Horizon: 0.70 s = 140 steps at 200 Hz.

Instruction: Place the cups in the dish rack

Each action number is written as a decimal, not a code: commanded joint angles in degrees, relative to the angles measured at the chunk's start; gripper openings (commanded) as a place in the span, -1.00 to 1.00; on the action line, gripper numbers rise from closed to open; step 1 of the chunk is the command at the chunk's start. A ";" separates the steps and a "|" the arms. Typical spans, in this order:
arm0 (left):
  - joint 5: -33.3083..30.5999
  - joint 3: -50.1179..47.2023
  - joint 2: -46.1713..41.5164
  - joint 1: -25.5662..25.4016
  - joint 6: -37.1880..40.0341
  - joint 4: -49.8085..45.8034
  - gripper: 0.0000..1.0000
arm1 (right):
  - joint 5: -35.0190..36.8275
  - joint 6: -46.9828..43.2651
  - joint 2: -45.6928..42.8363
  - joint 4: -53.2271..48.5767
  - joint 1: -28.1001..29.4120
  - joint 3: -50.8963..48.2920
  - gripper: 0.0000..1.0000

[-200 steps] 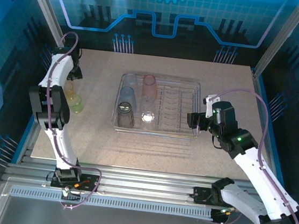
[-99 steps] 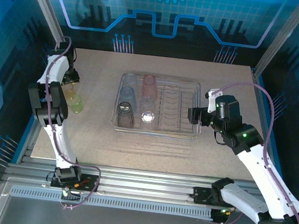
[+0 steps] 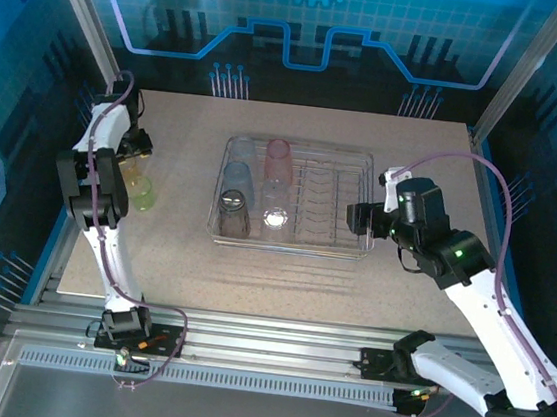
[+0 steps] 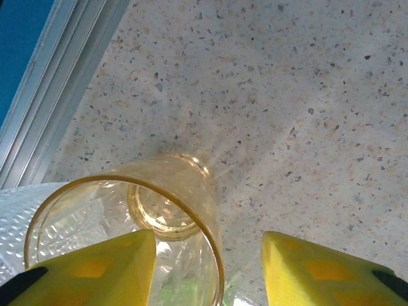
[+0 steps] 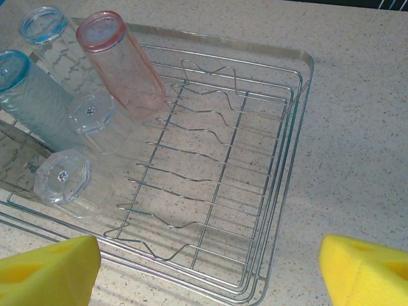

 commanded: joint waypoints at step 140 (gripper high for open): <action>5.68 2.37 3.76 1.31 0.32 0.54 -0.40 | 4.05 0.11 2.26 -1.64 5.01 2.94 0.76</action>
